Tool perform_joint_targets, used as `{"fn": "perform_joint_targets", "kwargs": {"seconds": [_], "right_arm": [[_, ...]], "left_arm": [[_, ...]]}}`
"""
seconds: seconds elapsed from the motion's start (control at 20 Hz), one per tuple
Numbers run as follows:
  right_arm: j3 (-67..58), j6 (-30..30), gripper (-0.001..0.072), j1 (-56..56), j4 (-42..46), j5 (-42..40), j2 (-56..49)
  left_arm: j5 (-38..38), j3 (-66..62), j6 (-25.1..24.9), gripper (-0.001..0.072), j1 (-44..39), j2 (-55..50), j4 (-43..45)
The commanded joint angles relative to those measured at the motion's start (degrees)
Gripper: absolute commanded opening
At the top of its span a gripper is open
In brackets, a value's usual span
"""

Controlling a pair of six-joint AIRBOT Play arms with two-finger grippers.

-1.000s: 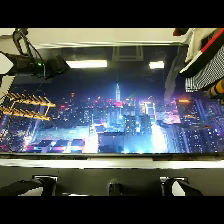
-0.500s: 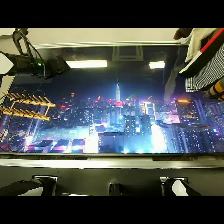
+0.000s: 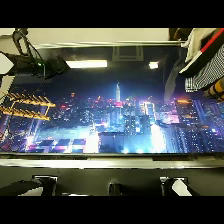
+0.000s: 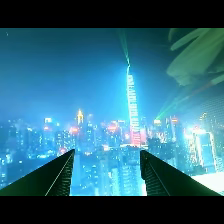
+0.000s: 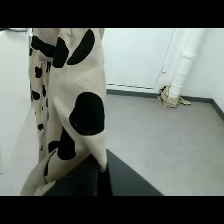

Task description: Fold the clothes and pants, and hang the long-sleeved shirts on hangers.

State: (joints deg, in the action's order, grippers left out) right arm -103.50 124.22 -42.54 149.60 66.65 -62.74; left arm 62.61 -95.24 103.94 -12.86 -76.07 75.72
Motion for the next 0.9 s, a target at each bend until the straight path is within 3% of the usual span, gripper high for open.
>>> {"fn": "perform_joint_targets", "kwargs": {"seconds": [0.0,0.4,0.45,0.6,0.65,0.85], "right_arm": [[-0.04,-0.85,0.0017,-0.17,-2.03,4.2,-0.33],[-0.04,-3.63,0.0023,-0.17,-5.35,6.47,1.51],[-0.04,-3.63,0.0068,-0.17,-5.38,6.6,1.97],[-0.04,-3.63,0.0467,-0.17,-5.38,6.47,3.78],[-0.04,-3.61,0.0497,-0.17,-5.4,6.45,4.52],[-0.04,-3.5,0.05,-0.15,-5.99,2.49,9.9]], "left_arm": [[-0.02,0.0,0.02,0.0455,0.02,-0.02,0.44],[-0.02,-0.04,0.02,0.0456,0.02,0.0,0.39],[-0.02,-0.04,0.02,0.0456,0.02,0.0,0.39],[-0.02,-0.04,0.02,0.0457,0.02,0.0,0.39],[-0.02,-0.04,0.0,0.0457,0.02,0.02,0.42],[-0.02,-0.04,0.02,0.0458,0.02,0.13,0.42]]}}
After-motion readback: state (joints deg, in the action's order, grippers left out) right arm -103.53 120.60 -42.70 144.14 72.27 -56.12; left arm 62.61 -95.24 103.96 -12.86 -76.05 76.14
